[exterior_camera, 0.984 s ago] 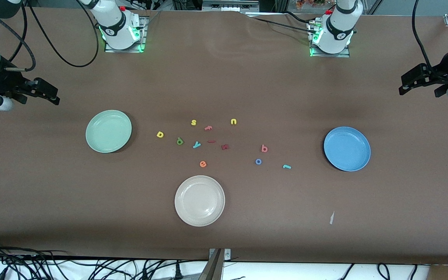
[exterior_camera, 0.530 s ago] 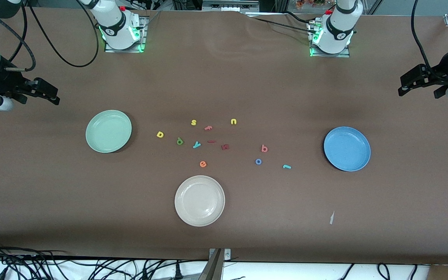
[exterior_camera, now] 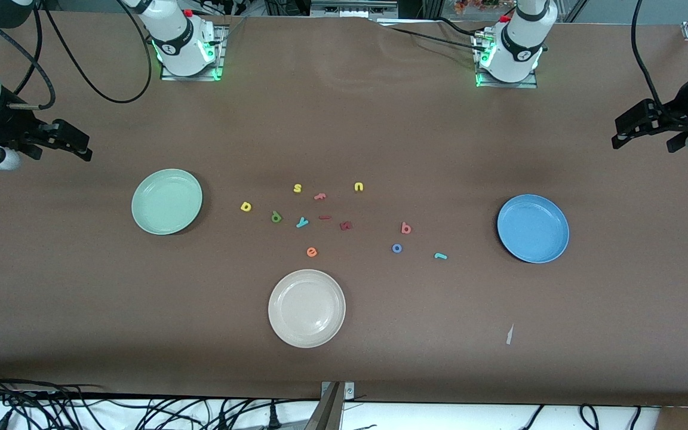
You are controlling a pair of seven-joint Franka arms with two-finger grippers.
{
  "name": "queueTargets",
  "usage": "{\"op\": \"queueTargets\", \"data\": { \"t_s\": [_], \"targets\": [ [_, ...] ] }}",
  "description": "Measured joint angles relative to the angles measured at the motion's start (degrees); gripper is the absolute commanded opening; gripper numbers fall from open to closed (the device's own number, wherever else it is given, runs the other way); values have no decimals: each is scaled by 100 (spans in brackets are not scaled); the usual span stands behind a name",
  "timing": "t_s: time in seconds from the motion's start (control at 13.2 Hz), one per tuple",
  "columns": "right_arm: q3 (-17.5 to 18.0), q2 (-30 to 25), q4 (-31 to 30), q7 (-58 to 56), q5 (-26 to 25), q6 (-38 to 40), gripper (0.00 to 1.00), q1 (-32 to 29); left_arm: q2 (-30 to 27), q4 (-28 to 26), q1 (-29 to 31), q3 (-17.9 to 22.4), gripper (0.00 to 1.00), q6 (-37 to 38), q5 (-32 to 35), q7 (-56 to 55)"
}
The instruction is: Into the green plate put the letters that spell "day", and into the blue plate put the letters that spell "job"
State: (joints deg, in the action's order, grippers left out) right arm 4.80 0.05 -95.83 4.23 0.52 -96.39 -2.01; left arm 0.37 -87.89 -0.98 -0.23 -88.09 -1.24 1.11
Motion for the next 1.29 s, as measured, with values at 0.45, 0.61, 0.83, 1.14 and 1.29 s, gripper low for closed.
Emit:
{"op": "queueTargets", "data": {
  "t_s": [0.45, 0.61, 0.83, 1.14, 1.29],
  "targets": [
    [53, 645, -59, 48, 12, -124, 100, 410, 3, 10, -51, -2, 100, -9, 0, 0],
    [64, 1164, -79, 363, 15, -559, 100, 689, 4, 13, -96, -3, 100, -10, 0, 0],
    [82, 1854, -84, 1681, 15, -1198, 100, 1289, 4, 17, -108, -3, 100, -10, 0, 0],
    [94, 2483, -83, 3699, 3, -1770, 100, 2057, 9, 18, -108, -1, 100, -9, 0, 0],
    [93, 2754, -83, 4604, 0, -2162, 99, 2403, 21, 18, -111, -1, 100, -5, 0, 0]
  ]
}}
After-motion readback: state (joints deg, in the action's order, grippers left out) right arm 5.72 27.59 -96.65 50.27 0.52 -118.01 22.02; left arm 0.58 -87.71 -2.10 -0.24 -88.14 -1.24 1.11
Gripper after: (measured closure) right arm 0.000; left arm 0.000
